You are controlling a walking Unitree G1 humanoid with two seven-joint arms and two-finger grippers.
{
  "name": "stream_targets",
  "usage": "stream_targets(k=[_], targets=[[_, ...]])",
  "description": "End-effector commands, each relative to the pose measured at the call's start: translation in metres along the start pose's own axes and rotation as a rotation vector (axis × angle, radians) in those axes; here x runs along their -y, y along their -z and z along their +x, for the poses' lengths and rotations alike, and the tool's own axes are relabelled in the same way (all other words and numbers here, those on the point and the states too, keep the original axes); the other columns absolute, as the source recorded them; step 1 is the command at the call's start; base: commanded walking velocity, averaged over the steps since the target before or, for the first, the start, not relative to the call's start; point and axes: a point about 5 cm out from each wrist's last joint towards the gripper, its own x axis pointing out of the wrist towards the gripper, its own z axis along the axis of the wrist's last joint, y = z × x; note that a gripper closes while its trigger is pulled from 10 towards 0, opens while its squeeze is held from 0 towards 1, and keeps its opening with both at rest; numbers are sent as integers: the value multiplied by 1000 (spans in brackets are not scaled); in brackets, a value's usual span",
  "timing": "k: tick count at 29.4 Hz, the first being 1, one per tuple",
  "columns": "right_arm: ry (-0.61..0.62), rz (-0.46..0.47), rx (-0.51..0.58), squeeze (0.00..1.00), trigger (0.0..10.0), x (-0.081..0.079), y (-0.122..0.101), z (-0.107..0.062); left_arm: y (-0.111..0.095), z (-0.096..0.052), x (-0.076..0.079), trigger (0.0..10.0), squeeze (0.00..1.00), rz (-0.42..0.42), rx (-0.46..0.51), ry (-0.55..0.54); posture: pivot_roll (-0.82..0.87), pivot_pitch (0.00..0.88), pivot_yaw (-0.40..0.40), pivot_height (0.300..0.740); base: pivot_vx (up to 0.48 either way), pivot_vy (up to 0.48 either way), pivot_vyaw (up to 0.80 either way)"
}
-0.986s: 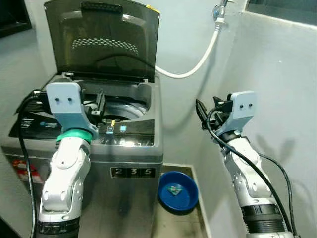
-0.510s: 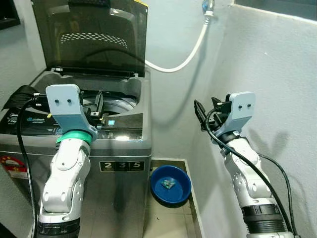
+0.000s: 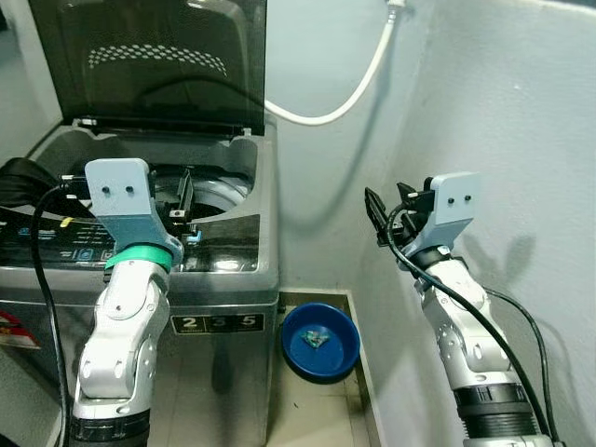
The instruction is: Clothes washing
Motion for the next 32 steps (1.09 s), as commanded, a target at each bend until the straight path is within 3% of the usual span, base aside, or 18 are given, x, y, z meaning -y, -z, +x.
stream_targets(k=[1, 9, 32], targets=[[2, 3, -10, 0, 10000, 0, 0, 1, 0, -2, 0, 10000, 0, -4, -5, -3, -11, 46, -18, 740, 0, 0, 0], [1, -38, -13, 0, 10000, -1, 1, 0, 0, -1, 1, 10000, 0, 7, -2, 6, -12, 45, -15, 740, 0, 0, 58], [-17, -113, -16, 0, 10000, -6, 3, 0, 7, 0, 4, 10000, 0, 45, -33, 19, -11, 45, -12, 740, 0, 0, 800]])
